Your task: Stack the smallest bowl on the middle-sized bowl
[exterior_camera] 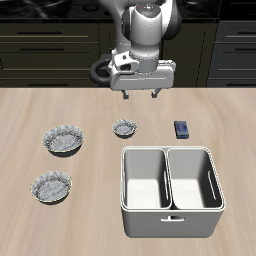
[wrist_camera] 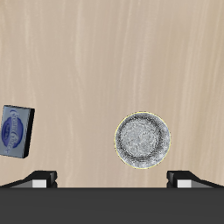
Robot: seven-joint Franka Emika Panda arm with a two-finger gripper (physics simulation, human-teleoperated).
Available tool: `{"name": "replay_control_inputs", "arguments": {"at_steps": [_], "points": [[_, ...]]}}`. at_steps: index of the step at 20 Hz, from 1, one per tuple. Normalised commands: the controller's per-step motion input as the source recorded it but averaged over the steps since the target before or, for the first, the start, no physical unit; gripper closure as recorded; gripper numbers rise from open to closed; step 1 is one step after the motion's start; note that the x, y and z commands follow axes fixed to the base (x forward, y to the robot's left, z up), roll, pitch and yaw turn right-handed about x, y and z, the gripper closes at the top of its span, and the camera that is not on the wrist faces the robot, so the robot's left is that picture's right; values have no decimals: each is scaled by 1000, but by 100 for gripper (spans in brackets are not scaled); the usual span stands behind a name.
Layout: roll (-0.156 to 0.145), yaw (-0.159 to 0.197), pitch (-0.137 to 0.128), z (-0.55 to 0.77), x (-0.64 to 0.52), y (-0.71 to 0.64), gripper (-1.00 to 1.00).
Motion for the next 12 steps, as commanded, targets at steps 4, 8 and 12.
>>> {"name": "replay_control_inputs", "arguments": {"at_steps": [4, 8, 12], "points": [[-10, -10, 37, -391, 22, -48, -100], [-12, -17, 19, -278, 21, 18, -100], [-3, 1, 12, -238, -33, 54, -100]]}}
